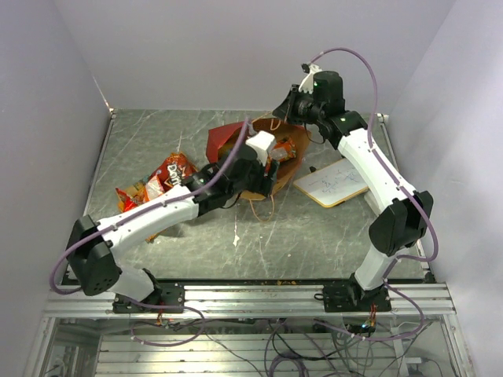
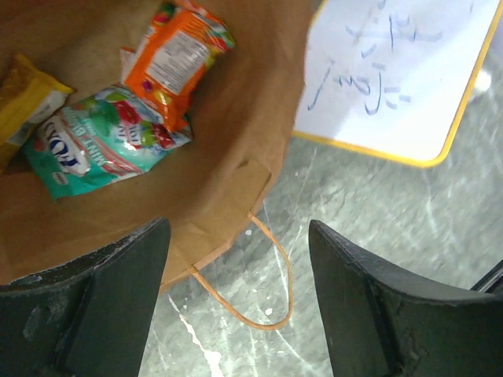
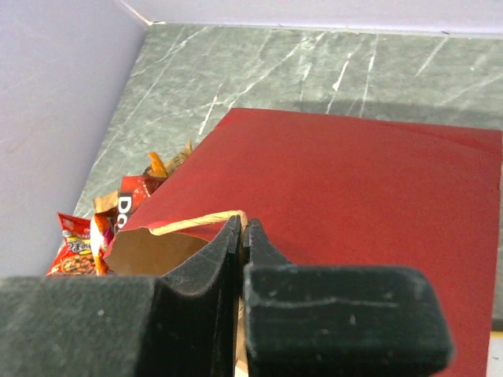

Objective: Take the snacks out of the paper bag

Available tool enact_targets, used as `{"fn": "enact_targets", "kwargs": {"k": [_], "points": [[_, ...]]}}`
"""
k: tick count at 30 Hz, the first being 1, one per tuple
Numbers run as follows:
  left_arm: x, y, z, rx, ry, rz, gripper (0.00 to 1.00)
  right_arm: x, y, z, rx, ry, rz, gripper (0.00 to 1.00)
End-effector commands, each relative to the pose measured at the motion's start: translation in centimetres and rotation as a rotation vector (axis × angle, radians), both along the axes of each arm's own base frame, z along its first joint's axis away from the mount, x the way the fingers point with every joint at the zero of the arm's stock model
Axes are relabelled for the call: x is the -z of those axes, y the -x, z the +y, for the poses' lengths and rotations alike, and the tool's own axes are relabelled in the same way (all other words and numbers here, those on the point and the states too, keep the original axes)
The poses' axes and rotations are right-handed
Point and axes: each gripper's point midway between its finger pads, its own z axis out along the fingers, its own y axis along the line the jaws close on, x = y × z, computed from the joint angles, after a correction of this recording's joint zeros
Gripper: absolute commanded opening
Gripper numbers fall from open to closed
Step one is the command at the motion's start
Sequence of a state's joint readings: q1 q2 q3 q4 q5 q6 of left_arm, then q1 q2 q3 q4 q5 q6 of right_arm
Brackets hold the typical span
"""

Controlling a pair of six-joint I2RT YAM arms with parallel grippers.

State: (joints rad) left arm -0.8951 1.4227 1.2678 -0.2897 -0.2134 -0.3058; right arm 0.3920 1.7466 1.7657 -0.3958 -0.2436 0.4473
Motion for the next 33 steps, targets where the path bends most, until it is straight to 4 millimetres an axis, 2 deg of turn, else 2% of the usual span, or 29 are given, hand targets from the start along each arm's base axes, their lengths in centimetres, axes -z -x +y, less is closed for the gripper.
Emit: {"fn": "enact_targets", "kwargs": {"k": [1,6,10,16,27,33], "points": [[0.2,-0.4,-2.9,0.138,-0.022,-0.188,0.81,-1.4,0.3,-1.5,0.084,0.013,-0.021,0.00],[3.7,-2.6,-4.6,0.151,-0.109,-0.237,0.79,-1.7,0.4,-0.6,-0.019,0.072,-0.034,0.00],[6.0,-5.0,-5.6,0.118,-0.168,-0.254,0.75,-3.1,0.5,-0.6,-0.021,0.057,-0.074,0.00],[8.7,-8.7,-5.8,0.047,-0.162,-0.264,0.70,-4.3,0.3,-1.1,-0.016,0.092,-0.093,0.00],[10.4,-13.2,-6.5,0.006,-0.152,-0.286,0.63,-5.6,0.1,-1.1,-0.009,0.073,-0.114,0.00],[12.4,-14.4,-7.0,0.004,-0.186,-0.282,0.70,-5.2,-0.2,-1.0,-0.005,0.074,-0.105,0.00]]}}
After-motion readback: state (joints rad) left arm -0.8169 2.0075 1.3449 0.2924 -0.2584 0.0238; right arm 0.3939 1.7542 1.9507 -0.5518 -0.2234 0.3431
